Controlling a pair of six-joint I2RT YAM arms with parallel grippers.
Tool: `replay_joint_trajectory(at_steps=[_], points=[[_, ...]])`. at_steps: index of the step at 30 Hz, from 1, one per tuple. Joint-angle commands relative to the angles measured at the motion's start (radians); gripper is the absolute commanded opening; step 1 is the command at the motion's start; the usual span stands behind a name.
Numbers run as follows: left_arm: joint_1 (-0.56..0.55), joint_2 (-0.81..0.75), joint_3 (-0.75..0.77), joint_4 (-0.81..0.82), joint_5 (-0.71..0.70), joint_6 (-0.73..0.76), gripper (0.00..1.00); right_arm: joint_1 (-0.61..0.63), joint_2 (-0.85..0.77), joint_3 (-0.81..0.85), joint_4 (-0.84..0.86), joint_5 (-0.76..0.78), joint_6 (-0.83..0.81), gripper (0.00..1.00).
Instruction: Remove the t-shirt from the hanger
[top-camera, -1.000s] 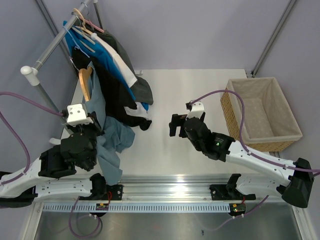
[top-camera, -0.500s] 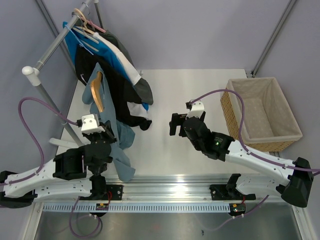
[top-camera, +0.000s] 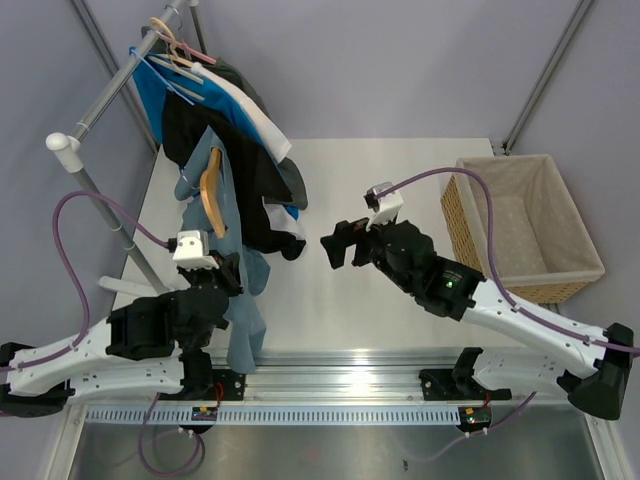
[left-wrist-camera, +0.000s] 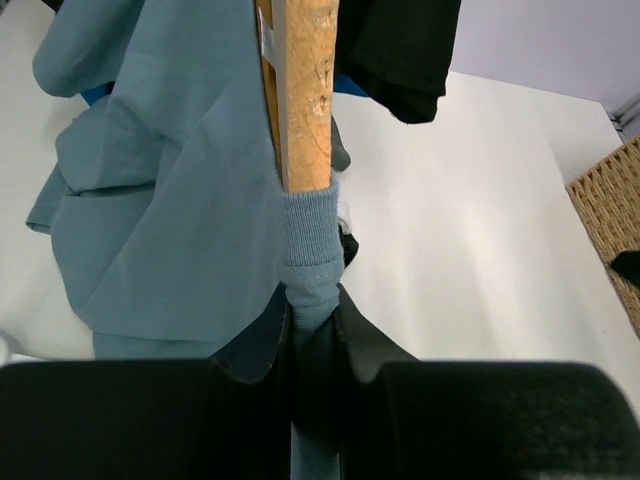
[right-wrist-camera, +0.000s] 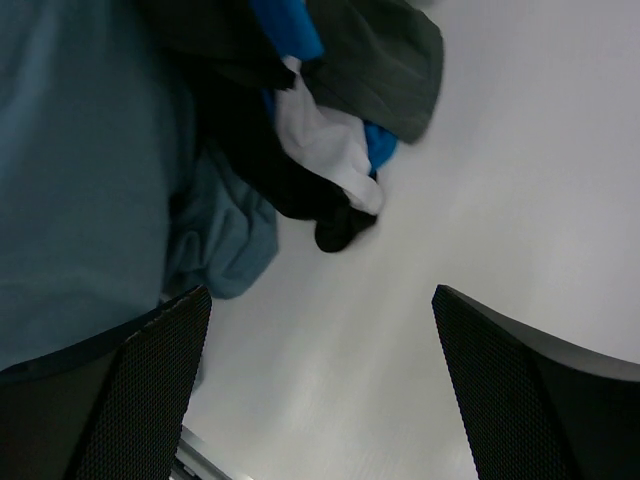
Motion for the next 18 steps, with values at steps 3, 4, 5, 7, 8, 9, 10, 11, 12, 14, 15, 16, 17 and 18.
replay_joint_trajectory(at_steps=[3,4,5,7,8,9,10,11,12,14,15,16,17,18], points=[[-0.015,-0.026,-0.02,0.047,0.175,-0.026,0.0,0.007,-0.1,0.047,0.367,-0.256,-0.299,1.0],[-0.015,-0.032,-0.022,0.047,0.183,-0.024,0.0,0.007,-0.103,0.03,0.425,-0.267,-0.357,0.99],[-0.015,-0.033,-0.022,0.044,0.191,-0.022,0.0,0.006,-0.088,0.009,0.522,-0.3,-0.399,0.99],[-0.013,-0.039,-0.016,0.044,0.207,-0.013,0.0,0.007,-0.047,0.036,0.54,-0.378,-0.47,0.95],[-0.015,-0.042,-0.011,0.044,0.209,-0.009,0.0,0.007,0.011,0.1,0.5,-0.408,-0.481,0.94],[-0.013,-0.044,-0.008,0.044,0.211,-0.004,0.0,0.007,0.042,0.137,0.474,-0.426,-0.487,0.91],[-0.013,-0.047,-0.003,0.044,0.215,0.001,0.0,0.007,0.068,0.168,0.452,-0.493,-0.485,0.9],[-0.013,-0.05,0.004,0.044,0.22,0.008,0.0,0.007,0.117,0.217,0.429,-0.518,-0.479,0.89],[-0.015,-0.053,0.007,0.042,0.226,0.01,0.0,0.007,0.139,0.239,0.423,-0.538,-0.467,0.89],[-0.015,-0.065,0.009,0.044,0.243,0.013,0.0,0.006,0.205,0.295,0.411,-0.589,-0.427,0.83],[-0.015,-0.069,0.009,0.044,0.246,0.013,0.0,0.006,0.226,0.314,0.406,-0.61,-0.412,0.81],[-0.013,-0.072,0.007,0.044,0.243,0.016,0.0,0.006,0.245,0.329,0.405,-0.647,-0.372,0.79],[-0.015,-0.073,0.004,0.044,0.241,0.016,0.0,0.007,0.28,0.363,0.408,-0.659,-0.355,0.79],[-0.013,-0.079,-0.002,0.044,0.24,0.016,0.0,0.004,0.298,0.38,0.409,-0.672,-0.309,0.79]])
